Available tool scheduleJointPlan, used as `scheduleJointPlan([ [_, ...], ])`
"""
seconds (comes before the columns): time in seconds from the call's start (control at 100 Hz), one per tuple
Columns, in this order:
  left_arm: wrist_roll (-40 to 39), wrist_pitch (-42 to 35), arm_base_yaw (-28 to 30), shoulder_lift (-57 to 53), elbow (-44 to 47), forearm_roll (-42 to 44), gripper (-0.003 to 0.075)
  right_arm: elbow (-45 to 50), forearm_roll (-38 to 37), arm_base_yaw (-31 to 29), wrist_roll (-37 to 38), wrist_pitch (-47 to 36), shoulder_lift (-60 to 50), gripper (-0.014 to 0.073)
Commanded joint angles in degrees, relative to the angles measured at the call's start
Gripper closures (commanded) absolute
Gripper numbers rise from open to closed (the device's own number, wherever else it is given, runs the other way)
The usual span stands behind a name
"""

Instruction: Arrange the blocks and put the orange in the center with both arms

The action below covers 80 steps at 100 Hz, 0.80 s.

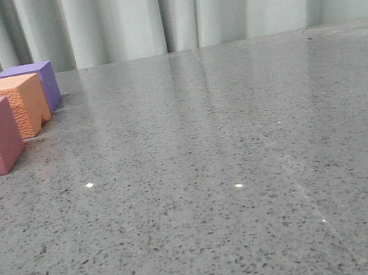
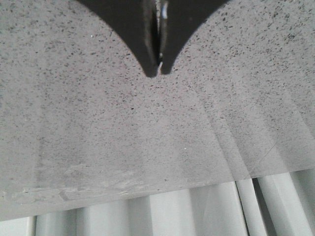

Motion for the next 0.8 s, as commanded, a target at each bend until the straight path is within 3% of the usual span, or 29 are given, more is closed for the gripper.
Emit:
scheduleJointPlan([
  [0.0, 1.0, -8.0, 3.1, -1.6, 2.2, -3.1, 0.0732, -0.8, -0.8, -0.3, -0.4, -4.8, -1.1, 0.0661],
  [0.16, 1.0, -8.4, 6.3, -3.8, 6.3, -4.0, 0.0732, -0.8, -0.8, -0.3, -0.4, -4.8, -1.1, 0.0661],
  [0.79, 1.0, -11.0, 4.1, -4.0, 8.5, -0.3, 0.0732, -0.8, -0.8, -0.3, -0.4, -4.8, -1.1, 0.0661],
])
